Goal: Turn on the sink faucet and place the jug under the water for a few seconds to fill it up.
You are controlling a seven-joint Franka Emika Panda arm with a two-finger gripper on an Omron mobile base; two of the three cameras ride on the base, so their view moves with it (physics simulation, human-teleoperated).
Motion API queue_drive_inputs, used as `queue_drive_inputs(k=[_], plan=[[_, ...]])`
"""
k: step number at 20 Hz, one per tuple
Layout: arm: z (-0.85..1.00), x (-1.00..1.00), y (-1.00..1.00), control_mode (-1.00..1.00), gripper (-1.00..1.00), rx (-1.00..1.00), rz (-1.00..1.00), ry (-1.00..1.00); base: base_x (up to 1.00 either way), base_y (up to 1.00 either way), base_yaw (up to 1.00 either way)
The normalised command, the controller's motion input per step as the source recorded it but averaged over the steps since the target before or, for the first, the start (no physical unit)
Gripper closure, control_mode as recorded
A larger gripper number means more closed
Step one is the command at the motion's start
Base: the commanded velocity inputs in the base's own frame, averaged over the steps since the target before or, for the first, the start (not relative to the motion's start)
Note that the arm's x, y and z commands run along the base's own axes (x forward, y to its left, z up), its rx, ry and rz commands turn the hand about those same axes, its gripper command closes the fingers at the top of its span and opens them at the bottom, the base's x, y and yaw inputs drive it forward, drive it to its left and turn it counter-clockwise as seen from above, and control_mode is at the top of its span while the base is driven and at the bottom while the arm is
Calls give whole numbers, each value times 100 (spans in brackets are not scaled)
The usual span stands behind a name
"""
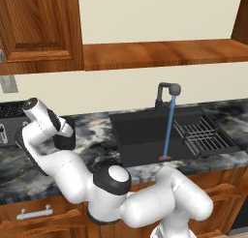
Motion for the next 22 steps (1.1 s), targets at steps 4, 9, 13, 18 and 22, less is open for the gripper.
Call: queue_drive_inputs(k=[4, 9, 13, 18, 22], plan=[[-34, 0, 0, -100, -100, 0, 0, 3, 0, 0, 0], [-44, 0, 1, -100, 100, 0, 0, 5, 0, 0, 0], [-31, 0, 0, -100, 100, 0, 0, 4, 0, 0, 0], [-17, 0, 0, -100, 100, 0, 0, 4, 0, 0, 0], [0, 0, 0, -100, 100, 0, 0, 0, 0, 0, 0]])
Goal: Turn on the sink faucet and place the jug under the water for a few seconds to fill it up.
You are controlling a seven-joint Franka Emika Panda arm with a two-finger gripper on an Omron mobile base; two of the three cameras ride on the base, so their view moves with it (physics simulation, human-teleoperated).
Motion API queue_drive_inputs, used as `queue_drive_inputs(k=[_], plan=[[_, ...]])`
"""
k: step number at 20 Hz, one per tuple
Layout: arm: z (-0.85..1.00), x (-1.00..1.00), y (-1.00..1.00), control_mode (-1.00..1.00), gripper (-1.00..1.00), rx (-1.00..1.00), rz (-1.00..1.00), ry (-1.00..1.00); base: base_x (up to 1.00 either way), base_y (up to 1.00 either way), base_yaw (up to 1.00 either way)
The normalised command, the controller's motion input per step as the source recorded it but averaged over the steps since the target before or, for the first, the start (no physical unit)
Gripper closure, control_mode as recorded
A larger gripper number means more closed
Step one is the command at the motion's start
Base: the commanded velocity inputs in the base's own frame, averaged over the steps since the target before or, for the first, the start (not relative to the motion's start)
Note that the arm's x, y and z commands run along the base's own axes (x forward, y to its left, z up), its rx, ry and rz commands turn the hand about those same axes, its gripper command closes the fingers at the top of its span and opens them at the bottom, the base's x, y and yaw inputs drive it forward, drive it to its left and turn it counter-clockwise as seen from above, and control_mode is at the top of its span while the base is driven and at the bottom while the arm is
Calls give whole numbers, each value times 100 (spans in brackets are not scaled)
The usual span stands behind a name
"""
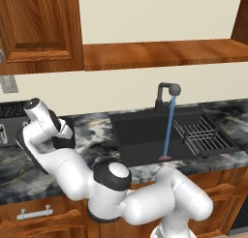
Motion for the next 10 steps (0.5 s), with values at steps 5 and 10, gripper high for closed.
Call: queue_drive_inputs(k=[5, 10], plan=[[0, 0, 0, -100, 100, 0, 0, 0, 0, 0, 0], [-1, 0, 0, -100, 100, 0, 0, 0, 0, 0, 0]])
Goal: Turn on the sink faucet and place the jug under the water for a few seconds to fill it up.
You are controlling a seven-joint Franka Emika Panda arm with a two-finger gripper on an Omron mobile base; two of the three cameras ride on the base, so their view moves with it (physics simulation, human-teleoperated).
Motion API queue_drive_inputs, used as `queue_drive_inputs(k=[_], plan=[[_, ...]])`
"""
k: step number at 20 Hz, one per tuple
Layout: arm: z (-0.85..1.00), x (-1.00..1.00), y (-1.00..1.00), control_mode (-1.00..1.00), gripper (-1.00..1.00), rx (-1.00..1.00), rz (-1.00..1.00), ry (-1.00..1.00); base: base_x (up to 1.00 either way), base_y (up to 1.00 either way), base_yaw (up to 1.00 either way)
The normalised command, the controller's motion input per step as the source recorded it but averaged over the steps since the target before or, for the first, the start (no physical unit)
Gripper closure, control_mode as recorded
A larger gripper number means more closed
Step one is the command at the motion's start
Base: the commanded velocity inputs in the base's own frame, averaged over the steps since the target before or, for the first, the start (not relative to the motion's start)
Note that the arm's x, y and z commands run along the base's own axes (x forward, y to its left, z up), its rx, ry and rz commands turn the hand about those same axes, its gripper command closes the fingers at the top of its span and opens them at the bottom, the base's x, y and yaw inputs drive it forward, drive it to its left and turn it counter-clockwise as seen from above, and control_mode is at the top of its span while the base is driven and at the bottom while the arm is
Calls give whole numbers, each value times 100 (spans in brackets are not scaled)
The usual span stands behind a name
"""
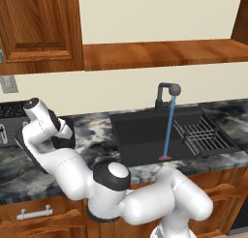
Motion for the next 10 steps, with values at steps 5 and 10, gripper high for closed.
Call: queue_drive_inputs(k=[5, 10], plan=[[4, -11, -3, -100, 100, 0, -1, -3, 0, 0, 0], [41, -22, -37, -100, 100, 2, -10, -9, 0, 0, 0]])
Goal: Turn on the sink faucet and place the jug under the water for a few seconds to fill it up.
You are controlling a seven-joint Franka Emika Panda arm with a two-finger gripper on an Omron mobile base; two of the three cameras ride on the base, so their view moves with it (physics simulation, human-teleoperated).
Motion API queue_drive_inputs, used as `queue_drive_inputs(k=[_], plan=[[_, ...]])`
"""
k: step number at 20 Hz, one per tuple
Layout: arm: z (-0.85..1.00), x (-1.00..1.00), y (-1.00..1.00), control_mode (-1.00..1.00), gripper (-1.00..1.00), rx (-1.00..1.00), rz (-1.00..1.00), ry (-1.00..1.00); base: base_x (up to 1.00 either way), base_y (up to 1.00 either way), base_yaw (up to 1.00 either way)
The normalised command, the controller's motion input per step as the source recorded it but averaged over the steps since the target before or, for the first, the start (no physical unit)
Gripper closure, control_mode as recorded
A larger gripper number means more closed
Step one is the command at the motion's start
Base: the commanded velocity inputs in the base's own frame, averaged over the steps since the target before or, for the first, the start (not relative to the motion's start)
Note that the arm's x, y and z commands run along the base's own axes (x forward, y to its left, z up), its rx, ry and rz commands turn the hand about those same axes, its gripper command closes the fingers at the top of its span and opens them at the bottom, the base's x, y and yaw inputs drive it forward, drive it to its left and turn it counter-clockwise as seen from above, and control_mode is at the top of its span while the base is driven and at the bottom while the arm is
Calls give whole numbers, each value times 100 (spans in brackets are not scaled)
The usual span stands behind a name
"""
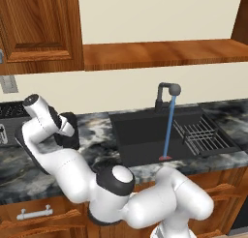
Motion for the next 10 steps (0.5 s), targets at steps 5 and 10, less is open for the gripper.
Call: queue_drive_inputs(k=[5, 10], plan=[[47, 0, -56, -100, 100, 3, -22, 0, 0, 0, 0], [21, -2, -82, -100, 100, 9, -24, 0, 0, 0, 0]])
